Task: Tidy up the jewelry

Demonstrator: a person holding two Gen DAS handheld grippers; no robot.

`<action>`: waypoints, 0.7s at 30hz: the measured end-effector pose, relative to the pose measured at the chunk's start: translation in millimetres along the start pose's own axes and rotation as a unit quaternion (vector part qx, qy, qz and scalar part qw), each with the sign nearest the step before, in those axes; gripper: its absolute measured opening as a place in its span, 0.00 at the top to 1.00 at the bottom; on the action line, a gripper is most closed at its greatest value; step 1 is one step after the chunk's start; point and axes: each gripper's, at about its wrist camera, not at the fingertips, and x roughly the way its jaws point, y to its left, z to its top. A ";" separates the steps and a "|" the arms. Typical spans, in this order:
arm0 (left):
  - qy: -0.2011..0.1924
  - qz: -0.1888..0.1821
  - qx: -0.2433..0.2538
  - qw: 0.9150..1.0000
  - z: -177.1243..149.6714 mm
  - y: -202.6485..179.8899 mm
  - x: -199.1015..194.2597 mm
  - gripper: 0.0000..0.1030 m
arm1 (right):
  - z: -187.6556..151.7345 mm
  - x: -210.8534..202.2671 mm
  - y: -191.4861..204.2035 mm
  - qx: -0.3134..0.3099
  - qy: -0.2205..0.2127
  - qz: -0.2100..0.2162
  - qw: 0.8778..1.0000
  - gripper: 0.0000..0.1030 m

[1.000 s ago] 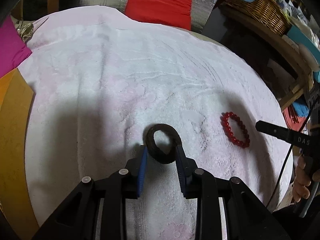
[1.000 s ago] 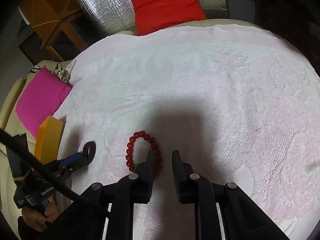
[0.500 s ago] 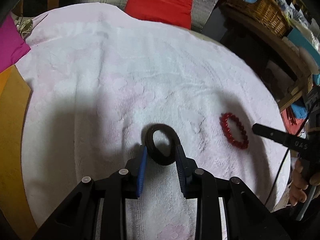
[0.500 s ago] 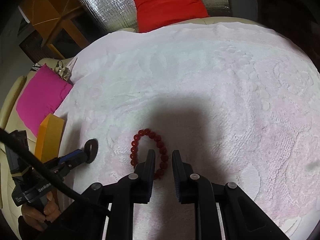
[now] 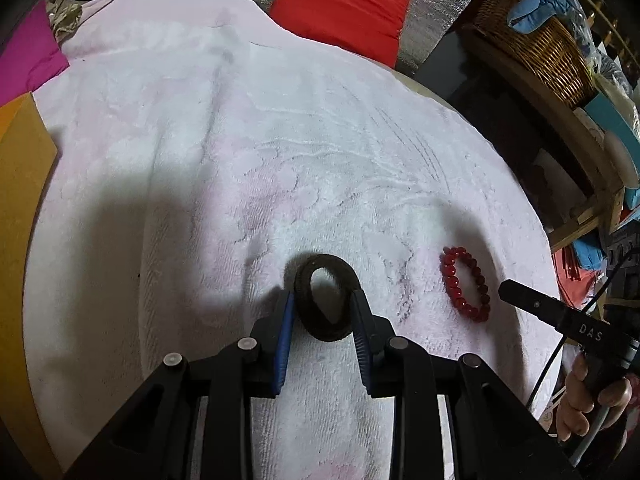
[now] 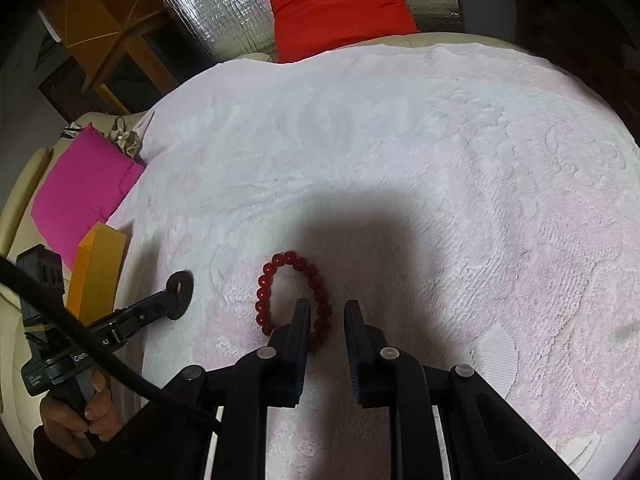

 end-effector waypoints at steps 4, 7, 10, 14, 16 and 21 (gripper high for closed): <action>-0.003 0.008 0.003 1.000 0.6 -3.8 4.1 0.72 | -1.4 1.9 0.0 -0.002 0.004 -0.001 1.000 0.81; -0.003 0.013 0.010 1.000 -0.2 -8.4 3.9 0.72 | -2.3 4.8 0.6 -0.005 0.008 -0.003 1.000 0.82; -0.002 0.016 0.010 1.000 1.0 -8.8 2.3 0.72 | -2.5 8.1 2.2 -0.008 0.011 -0.006 1.000 0.81; -0.003 0.011 -0.002 1.000 2.5 -3.4 1.4 0.72 | -3.7 17.8 5.6 -0.015 0.020 -0.014 1.000 0.81; -0.005 0.009 -0.005 1.000 2.6 -2.0 0.9 0.72 | -4.2 21.4 7.6 -0.020 0.019 -0.019 0.999 0.81; -0.007 0.014 0.003 1.000 2.7 -4.5 4.7 0.72 | -4.8 24.8 12.8 -0.028 0.009 -0.025 0.999 0.80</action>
